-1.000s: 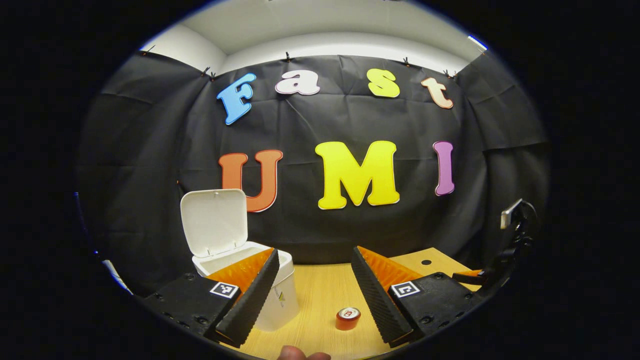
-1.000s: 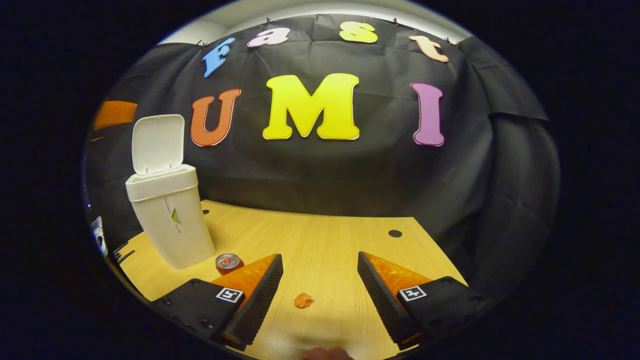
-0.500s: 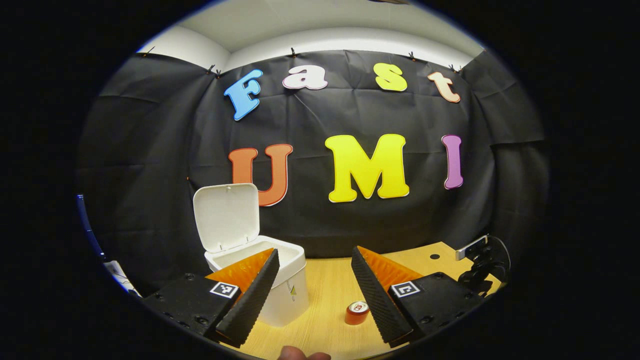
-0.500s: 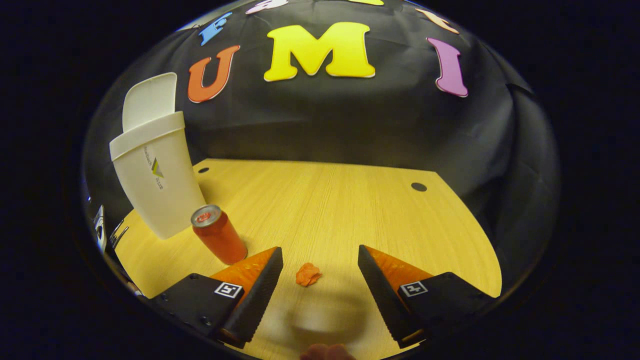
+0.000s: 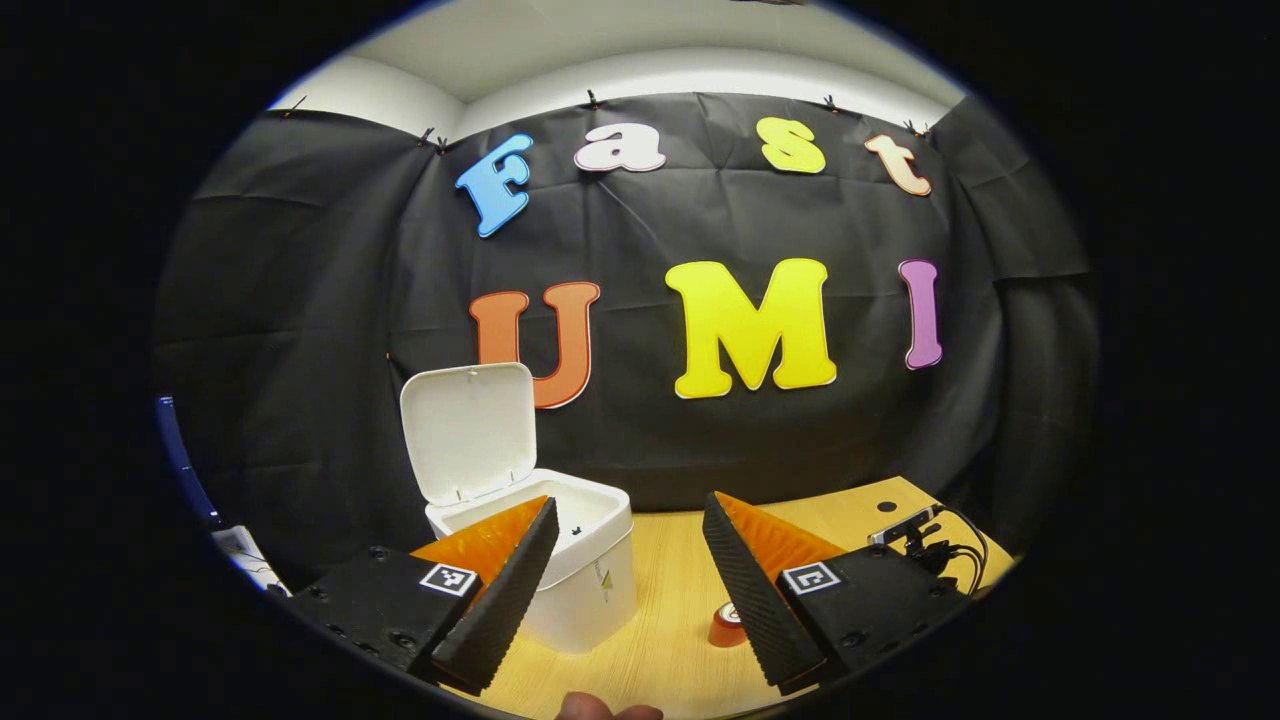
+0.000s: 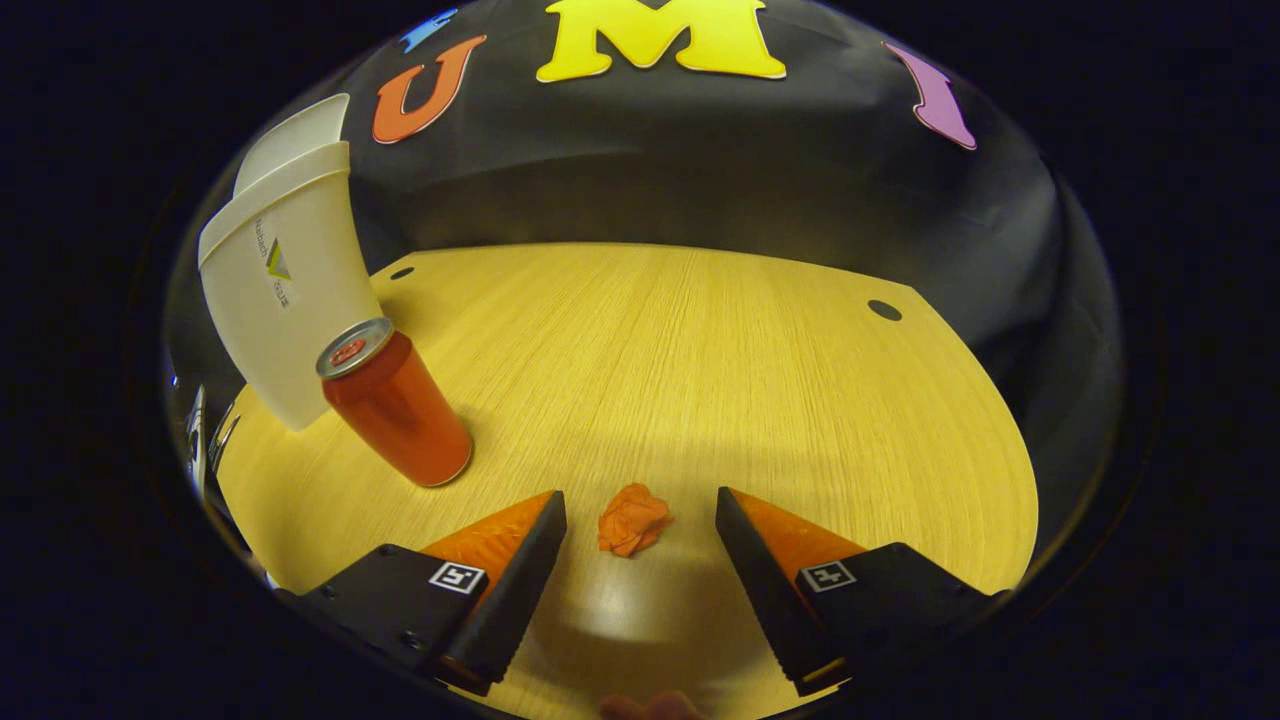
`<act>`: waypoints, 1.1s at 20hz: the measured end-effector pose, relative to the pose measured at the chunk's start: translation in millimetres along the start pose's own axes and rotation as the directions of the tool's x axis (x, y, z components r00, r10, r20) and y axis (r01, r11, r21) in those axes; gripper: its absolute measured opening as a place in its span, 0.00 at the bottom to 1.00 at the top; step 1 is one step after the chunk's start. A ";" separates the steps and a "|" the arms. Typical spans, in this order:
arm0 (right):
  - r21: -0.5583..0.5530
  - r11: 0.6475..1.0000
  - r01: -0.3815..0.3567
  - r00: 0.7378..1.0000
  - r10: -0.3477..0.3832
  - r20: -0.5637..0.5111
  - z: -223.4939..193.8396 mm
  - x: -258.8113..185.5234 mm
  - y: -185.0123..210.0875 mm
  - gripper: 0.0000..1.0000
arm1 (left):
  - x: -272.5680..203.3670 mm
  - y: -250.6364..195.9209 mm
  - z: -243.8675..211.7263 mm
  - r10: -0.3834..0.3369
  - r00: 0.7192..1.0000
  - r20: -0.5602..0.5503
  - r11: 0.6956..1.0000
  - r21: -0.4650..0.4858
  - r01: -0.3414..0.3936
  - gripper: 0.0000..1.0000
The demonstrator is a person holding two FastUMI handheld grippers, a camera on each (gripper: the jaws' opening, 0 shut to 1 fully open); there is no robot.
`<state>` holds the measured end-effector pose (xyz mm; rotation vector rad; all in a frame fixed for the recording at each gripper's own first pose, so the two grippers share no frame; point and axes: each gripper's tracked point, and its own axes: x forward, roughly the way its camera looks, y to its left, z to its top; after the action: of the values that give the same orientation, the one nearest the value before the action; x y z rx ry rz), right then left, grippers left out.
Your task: Press the lid of the desktop garbage bin to open it, pick up the crumpled paper on the desktop and throw it into the bin, then pick up the pop can on the desktop and drop it into the bin, and finally close the garbage bin lid.
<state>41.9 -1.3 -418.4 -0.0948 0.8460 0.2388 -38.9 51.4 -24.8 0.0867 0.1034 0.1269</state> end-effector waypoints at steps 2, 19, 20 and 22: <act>0.010 1.000 0.000 1.000 0.000 -0.023 -4.7 6.8 0.8 0.92 | 1.0 3.6 -1.6 0.010 1.000 -0.004 1.000 0.003 -0.010 0.95; 0.019 1.000 0.013 0.999 -0.012 -0.037 -0.9 7.3 0.9 0.16 | 3.7 18.5 -5.7 0.031 0.999 -0.009 0.999 -0.012 -0.031 0.95; 0.028 1.000 0.012 1.000 -0.011 -0.024 4.7 3.0 1.4 0.16 | 3.8 19.4 -5.8 0.030 1.000 -0.009 0.999 -0.016 -0.030 0.95; 0.043 0.999 0.018 1.000 -0.019 0.009 17.3 -8.4 1.5 0.16 | 5.1 23.2 -7.0 0.031 0.999 -0.009 0.999 -0.023 -0.031 0.95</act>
<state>48.8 1.8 -400.6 -0.0617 0.8406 0.2037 -37.4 75.6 -30.0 0.0644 0.1089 0.1595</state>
